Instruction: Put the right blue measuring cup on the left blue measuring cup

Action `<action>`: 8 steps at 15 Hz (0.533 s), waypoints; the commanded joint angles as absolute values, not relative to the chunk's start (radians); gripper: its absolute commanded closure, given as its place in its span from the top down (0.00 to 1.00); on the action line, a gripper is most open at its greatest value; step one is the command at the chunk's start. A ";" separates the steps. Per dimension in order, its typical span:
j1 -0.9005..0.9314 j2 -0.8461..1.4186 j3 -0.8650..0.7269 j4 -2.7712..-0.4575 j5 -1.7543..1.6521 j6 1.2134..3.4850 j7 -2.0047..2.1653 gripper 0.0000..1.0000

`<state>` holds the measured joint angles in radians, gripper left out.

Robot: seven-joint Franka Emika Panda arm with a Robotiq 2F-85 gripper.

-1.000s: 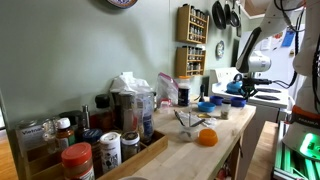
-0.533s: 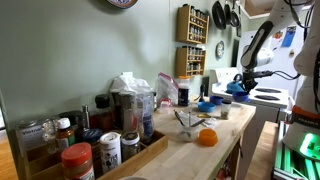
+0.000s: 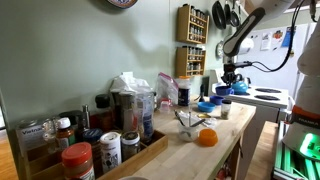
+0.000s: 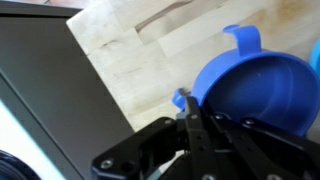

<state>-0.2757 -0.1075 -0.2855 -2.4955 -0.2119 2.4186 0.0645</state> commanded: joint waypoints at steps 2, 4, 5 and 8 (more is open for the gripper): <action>-0.272 -0.097 -0.280 -2.473 -0.131 2.394 -0.020 0.01; -0.267 -0.088 -0.315 -2.467 0.062 2.397 -0.166 0.01; -0.270 -0.083 -0.325 -2.457 0.121 2.390 -0.210 0.01; -0.296 -0.054 -0.364 -2.426 0.229 2.392 -0.329 0.01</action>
